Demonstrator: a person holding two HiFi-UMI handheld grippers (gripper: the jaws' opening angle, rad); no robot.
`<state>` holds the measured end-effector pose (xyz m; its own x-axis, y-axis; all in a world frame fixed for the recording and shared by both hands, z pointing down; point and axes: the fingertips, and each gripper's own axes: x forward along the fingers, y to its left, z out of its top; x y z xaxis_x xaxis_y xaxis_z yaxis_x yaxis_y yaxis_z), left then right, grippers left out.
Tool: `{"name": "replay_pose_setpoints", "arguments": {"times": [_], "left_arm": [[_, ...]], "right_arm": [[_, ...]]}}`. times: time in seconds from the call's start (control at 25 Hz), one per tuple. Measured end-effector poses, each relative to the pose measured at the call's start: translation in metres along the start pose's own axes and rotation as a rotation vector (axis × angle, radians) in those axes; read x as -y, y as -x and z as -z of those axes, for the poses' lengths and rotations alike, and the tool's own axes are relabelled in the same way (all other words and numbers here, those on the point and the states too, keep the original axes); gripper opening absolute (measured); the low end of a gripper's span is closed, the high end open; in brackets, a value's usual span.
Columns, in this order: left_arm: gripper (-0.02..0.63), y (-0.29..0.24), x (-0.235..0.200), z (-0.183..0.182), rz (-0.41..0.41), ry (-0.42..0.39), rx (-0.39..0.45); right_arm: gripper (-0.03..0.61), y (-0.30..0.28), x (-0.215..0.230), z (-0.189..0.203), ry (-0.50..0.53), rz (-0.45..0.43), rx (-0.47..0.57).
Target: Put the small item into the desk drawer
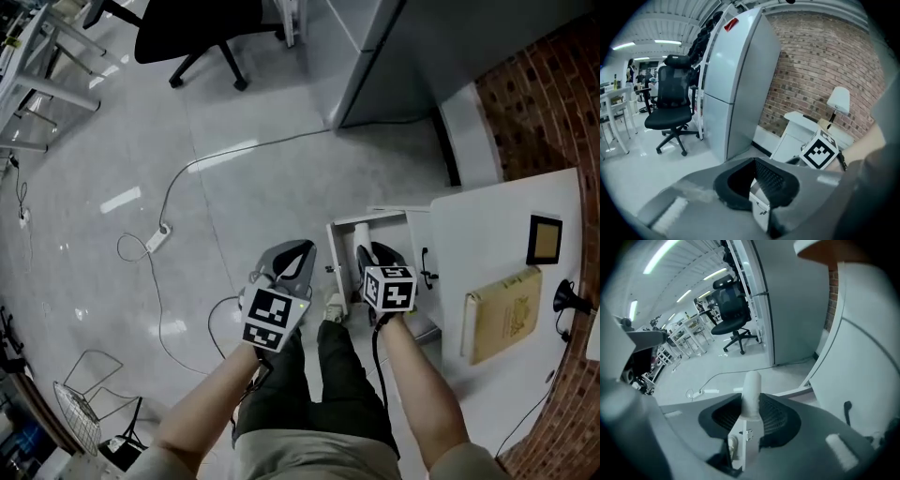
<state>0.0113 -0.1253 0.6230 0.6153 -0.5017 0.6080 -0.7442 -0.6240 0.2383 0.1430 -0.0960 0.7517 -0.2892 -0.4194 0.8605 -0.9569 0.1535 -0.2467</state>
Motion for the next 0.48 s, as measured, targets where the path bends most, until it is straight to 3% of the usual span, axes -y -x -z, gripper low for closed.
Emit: {"name": "replay_pose_setpoints", "arguments": {"times": [0.48], "left_arm": [[0.003, -0.087, -0.022, 0.113, 0.038, 0.085, -0.109]], "right_arm": [[0.129, -0.129, 0.051, 0.085, -0.045, 0.016, -0.143]]}}
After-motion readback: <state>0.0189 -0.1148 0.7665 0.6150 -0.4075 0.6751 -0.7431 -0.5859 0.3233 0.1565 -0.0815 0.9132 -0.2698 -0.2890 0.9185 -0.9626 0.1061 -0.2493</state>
